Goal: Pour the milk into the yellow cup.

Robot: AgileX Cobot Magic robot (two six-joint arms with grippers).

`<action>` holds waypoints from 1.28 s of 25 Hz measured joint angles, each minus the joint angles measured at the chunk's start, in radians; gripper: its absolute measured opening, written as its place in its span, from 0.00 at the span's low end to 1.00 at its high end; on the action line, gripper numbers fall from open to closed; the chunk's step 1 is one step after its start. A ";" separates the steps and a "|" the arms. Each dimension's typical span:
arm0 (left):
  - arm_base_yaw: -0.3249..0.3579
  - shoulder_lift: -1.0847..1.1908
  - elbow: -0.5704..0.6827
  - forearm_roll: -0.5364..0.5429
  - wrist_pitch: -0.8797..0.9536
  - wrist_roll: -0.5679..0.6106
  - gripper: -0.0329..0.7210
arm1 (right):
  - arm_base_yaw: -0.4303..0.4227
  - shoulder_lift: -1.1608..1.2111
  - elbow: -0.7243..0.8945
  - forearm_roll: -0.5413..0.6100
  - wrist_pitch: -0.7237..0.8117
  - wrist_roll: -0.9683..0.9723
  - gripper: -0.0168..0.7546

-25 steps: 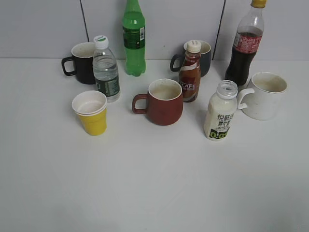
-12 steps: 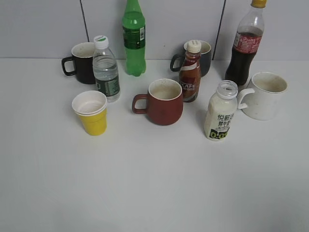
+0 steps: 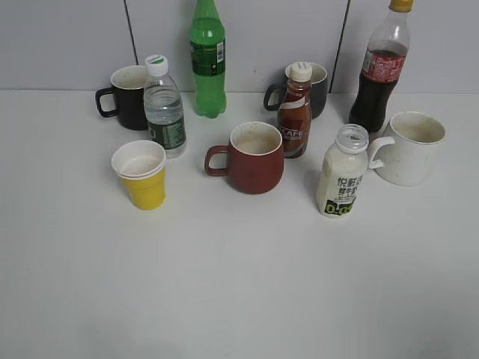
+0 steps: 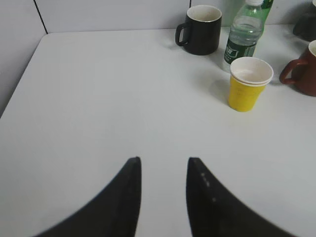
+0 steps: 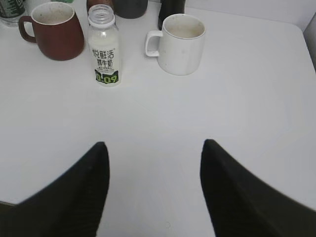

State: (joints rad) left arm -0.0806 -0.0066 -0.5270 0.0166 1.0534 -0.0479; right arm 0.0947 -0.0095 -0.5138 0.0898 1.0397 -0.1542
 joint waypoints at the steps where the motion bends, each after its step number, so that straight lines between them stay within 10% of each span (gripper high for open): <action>1: 0.000 0.000 0.000 0.000 0.000 0.000 0.36 | 0.000 0.000 0.000 0.000 0.000 0.000 0.59; 20: 0.000 0.019 -0.023 0.003 -0.075 0.000 0.36 | 0.000 0.085 -0.015 0.010 -0.146 0.000 0.59; 32: 0.000 0.601 0.055 0.016 -1.063 0.000 0.36 | 0.090 0.493 0.049 0.042 -0.779 -0.001 0.59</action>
State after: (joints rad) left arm -0.0806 0.5947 -0.4720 0.0323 -0.0091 -0.0479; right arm 0.1846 0.4831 -0.4648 0.1323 0.2607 -0.1552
